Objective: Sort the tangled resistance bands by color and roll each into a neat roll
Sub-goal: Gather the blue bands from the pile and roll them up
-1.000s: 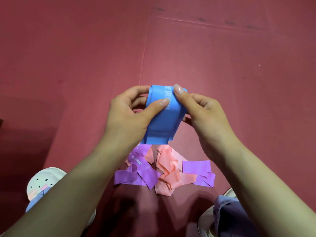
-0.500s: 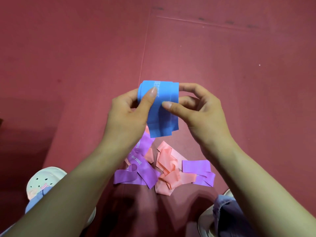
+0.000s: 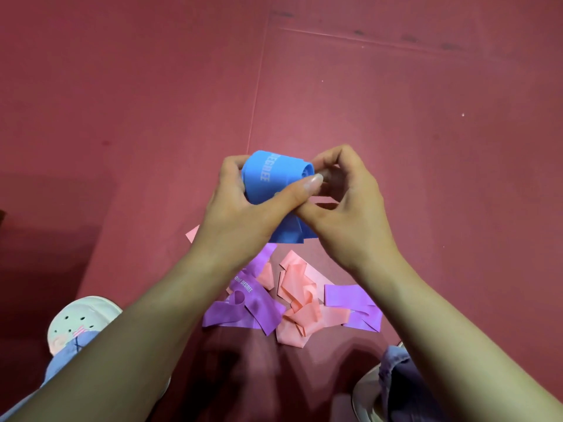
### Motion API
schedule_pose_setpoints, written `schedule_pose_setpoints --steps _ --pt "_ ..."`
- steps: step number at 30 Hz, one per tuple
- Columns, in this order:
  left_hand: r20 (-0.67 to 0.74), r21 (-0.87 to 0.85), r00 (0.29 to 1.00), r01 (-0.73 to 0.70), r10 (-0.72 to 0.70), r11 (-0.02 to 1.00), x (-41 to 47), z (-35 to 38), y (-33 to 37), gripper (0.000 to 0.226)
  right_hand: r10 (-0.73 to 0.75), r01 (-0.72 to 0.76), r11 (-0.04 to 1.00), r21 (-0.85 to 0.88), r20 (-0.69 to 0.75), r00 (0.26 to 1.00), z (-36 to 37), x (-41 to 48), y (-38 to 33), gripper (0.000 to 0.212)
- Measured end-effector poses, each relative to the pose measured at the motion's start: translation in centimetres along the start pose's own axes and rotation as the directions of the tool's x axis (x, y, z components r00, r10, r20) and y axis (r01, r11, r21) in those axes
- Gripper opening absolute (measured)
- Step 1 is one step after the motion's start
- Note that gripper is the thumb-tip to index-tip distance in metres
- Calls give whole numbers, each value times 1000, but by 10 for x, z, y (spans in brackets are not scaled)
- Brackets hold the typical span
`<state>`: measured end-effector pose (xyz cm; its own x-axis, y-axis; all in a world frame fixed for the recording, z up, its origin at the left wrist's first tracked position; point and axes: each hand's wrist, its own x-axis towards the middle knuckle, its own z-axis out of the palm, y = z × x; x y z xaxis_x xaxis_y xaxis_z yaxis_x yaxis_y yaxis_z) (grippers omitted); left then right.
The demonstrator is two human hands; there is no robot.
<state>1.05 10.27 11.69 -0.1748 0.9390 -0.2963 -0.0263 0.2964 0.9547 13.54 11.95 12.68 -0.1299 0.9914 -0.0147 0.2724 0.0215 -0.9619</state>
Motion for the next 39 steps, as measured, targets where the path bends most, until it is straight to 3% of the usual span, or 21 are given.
schedule_pose_setpoints --steps 5,11,14,16,18,21,27,31,34,39 --pt "-125 71 991 -37 46 997 -1 2 -1 70 -105 99 987 -127 -38 994 9 -5 1 30" --pt "-214 276 953 -151 214 949 0 0 3 54 -59 58 998 -30 -13 998 11 -6 -1 36" --pt "-210 271 955 -151 211 951 1 -4 4 54 118 -150 967 205 157 980 3 -1 -2 53" --pt "-194 264 955 -168 223 950 2 -7 4 52 243 -348 846 404 289 926 -4 3 -2 56" --pt "-152 264 956 -204 250 943 3 -7 5 49 324 -487 717 499 381 866 -11 7 -4 43" --pt "-59 335 950 -269 305 903 1 -7 7 48 414 -581 664 471 415 810 -17 8 -5 12" --pt "111 465 936 -346 333 815 -5 -6 8 48 418 -540 810 231 418 806 -19 7 -6 34" --pt "172 491 928 -371 329 788 -7 -4 6 59 452 -550 799 246 359 817 -19 6 -6 20" --pt "192 537 911 -408 364 739 -11 -1 7 71 480 -555 800 227 314 819 -18 6 -7 23" --pt "192 624 893 -431 407 652 -10 1 4 60 497 -563 801 204 297 815 -14 3 -6 27"
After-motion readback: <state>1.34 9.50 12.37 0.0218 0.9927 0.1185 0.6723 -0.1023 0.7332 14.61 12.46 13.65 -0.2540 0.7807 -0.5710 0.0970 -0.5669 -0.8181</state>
